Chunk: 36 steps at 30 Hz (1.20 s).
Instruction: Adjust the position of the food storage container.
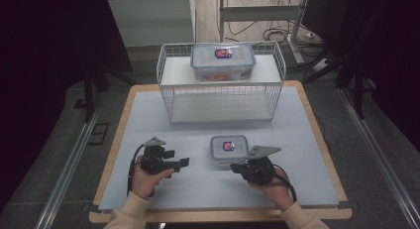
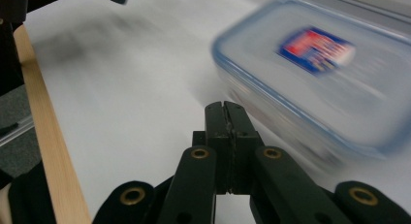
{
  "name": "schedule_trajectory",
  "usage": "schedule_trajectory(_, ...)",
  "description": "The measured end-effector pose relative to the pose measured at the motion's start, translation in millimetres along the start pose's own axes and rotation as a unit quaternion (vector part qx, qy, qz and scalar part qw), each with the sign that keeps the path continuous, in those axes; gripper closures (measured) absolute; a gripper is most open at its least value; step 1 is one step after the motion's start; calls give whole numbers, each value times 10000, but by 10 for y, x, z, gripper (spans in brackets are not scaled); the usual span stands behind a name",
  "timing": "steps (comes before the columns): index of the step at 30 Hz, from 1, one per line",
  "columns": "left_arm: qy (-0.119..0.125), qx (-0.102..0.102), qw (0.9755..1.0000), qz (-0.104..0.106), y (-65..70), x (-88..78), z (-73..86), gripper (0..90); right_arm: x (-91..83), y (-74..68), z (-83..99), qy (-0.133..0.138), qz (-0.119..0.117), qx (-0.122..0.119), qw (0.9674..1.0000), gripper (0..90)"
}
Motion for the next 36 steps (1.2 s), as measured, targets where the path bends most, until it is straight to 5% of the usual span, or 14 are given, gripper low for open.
schedule_trajectory(7,-54,-3,10000,22,7,33,17,243,-269,405,115,3,291,418,9987,891)
schedule_trajectory(9,-51,-6,10000,24,9,35,18,243,-288,474,137,19,201,544,9983,886)
schedule_trajectory(23,-32,-58,10000,47,25,72,21,243,-308,601,189,-42,91,894,9959,839)
schedule_trajectory(25,-35,-21,10000,74,29,74,21,241,-312,613,191,-26,28,954,9954,784)
schedule_trajectory(28,7,75,9997,240,59,80,6,223,-298,603,181,26,-157,1060,9942,540)
schedule_trajectory(36,21,-45,9993,359,140,128,-40,208,-306,614,137,134,-285,1309,9909,350)
Point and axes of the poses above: each handheld gripper's, and its own axes: x roughly forward along the jaws, z roughly out of its underside, y roughly to its right, the point moved 4 cm from there along x, roughly forward along the jaws, and after that the axes turned 7 degrees about y, right-handed, at the moved point
